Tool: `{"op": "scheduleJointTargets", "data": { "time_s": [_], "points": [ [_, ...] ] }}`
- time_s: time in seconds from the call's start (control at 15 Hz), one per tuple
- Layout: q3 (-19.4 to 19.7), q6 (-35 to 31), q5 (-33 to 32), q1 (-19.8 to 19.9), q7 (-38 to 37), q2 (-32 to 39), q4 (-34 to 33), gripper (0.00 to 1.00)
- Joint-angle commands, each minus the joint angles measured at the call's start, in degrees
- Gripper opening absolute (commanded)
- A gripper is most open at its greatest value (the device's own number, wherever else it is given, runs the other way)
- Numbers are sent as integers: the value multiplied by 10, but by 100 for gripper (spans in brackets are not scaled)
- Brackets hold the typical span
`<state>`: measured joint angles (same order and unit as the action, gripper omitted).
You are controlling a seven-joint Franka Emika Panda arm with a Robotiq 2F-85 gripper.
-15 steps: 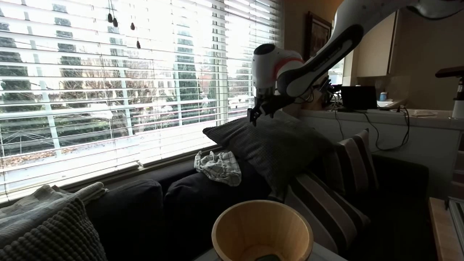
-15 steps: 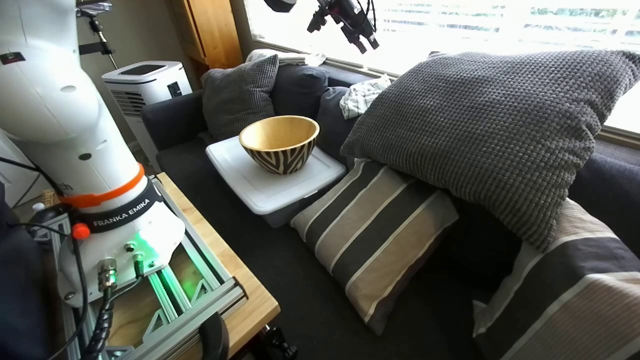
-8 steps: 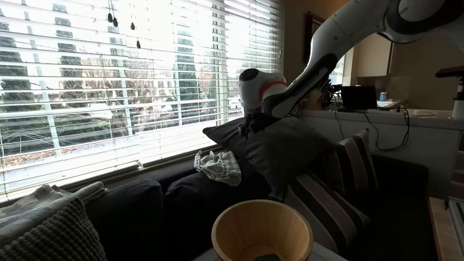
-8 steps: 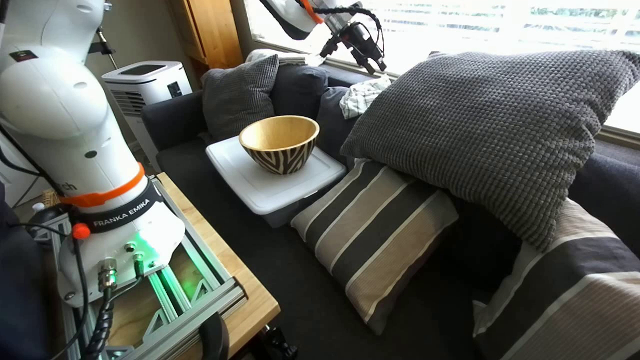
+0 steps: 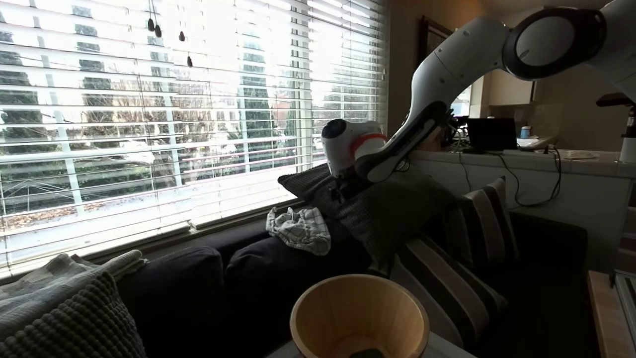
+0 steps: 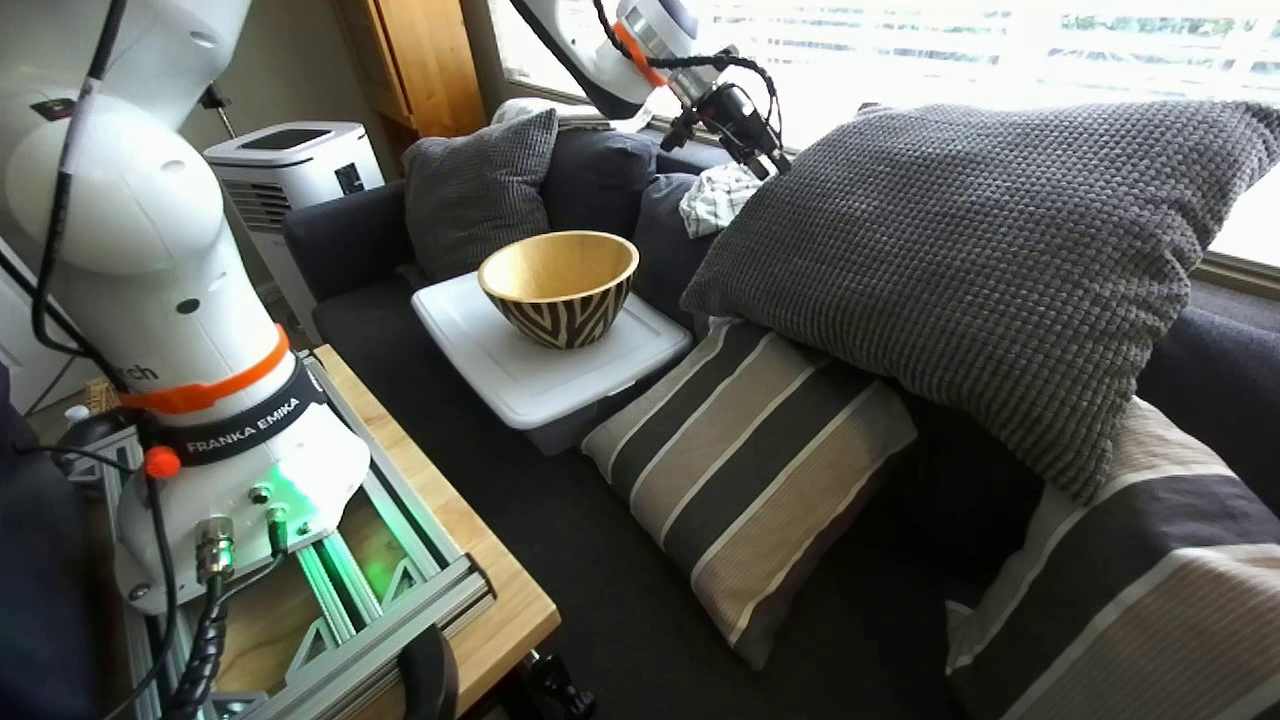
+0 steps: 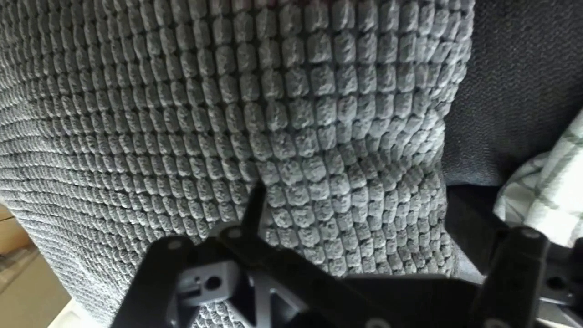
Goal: Move the pillow to the left
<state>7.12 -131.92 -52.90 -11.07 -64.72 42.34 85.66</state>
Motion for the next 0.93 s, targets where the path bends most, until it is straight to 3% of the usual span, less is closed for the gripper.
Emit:
{"op": "scheduleJointTargets", "data": {
  "time_s": [0.0, 0.27, 0.33, 0.4, 0.53, 0.87],
  "points": [
    [26, 34, -22, -23, -52, 44, -36, 100],
    [35, 70, -28, -28, -89, 72, -51, 100],
    [34, 80, -27, -27, -93, 77, -54, 93],
    [34, 90, -27, -27, -98, 82, -58, 73],
    [32, 107, -24, -26, -105, 89, -65, 68],
    [17, 145, -2, -23, -117, 80, -75, 30]
  ]
}}
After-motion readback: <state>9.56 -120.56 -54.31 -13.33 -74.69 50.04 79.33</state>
